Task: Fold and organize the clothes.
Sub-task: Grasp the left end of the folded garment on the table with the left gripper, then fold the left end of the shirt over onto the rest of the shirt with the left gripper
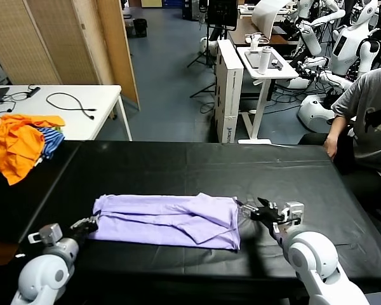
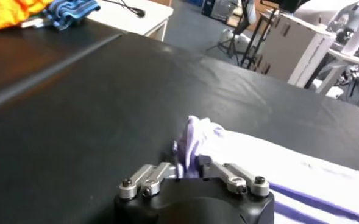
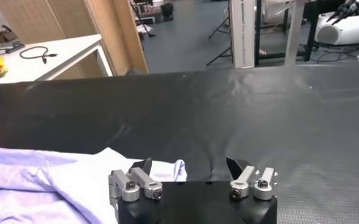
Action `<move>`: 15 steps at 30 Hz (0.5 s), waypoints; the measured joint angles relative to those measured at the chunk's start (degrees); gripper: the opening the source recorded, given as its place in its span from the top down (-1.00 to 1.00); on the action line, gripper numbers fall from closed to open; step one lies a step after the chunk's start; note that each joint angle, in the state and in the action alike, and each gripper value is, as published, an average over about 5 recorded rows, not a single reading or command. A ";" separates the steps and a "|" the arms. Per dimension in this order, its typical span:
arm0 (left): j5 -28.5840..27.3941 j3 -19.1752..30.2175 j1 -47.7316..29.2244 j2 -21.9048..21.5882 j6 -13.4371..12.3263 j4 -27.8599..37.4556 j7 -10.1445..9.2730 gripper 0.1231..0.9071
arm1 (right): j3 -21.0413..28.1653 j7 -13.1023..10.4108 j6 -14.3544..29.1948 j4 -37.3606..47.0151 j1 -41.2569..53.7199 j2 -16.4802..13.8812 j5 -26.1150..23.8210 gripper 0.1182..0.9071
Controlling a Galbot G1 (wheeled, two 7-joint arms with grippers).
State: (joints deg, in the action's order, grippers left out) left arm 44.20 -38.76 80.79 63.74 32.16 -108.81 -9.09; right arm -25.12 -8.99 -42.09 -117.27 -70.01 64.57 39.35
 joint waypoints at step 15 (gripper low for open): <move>-25.18 -4.79 3.05 -5.66 -7.53 -2.64 3.64 0.81 | 0.40 -0.13 0.43 1.04 0.83 0.72 0.02 -1.00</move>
State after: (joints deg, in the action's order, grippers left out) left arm 19.01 -43.54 83.84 58.08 24.63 -111.45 -5.44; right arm -24.72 -9.12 -41.66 -116.23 -69.18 65.29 39.37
